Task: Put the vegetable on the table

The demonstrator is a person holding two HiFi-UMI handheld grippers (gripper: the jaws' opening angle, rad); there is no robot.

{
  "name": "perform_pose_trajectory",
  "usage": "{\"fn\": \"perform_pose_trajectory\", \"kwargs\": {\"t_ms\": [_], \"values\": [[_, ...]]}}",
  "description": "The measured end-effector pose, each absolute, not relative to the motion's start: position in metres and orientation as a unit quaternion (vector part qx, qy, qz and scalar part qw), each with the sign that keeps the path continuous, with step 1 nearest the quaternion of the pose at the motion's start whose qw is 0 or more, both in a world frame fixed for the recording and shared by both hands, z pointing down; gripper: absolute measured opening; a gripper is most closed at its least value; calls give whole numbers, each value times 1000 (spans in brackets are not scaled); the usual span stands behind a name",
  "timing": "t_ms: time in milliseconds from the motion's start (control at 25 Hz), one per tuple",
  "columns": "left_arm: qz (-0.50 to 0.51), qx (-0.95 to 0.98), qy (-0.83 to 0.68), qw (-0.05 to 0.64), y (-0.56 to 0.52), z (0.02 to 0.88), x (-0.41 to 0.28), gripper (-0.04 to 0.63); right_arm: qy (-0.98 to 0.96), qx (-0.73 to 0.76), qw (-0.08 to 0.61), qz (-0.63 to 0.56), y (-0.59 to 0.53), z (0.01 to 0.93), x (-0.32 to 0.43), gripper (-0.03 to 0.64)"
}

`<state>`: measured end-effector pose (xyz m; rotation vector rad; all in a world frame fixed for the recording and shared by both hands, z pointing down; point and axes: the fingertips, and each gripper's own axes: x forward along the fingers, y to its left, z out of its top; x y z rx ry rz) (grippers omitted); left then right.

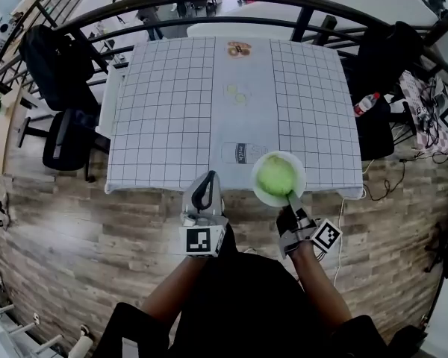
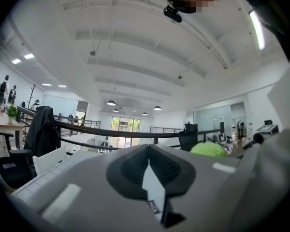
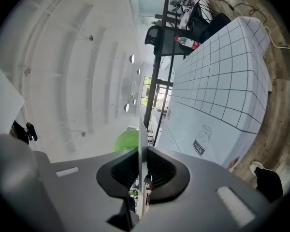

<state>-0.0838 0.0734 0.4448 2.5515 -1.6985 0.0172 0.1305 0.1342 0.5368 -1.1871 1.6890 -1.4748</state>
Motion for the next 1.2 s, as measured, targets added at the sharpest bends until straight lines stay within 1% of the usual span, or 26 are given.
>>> {"fn": "perform_pose_trajectory", "kwargs": {"t_ms": [80,200,320,520,680,840,1200], "values": [[9,836,-548,38,54,442,-87,9,629,-447,300,-560,114,537,123,31],[5,845,-534,31,30,434,-87,9,613,-441,325,-570,84,531,113,32],[4,851,-523,39,9,435,-90,9,614,-442,337,-560,57,527,102,31],[-3,863,-504,42,-23,434,-99,9,618,-448,341,-549,22,522,87,32],[5,876,-479,58,-39,442,-105,9,621,-453,347,-537,8,523,82,32],[15,877,-477,55,-51,449,-109,9,611,-462,341,-544,1,527,81,32],[18,871,-488,55,-82,449,-90,9,611,-459,335,-551,-26,541,101,32]]}}
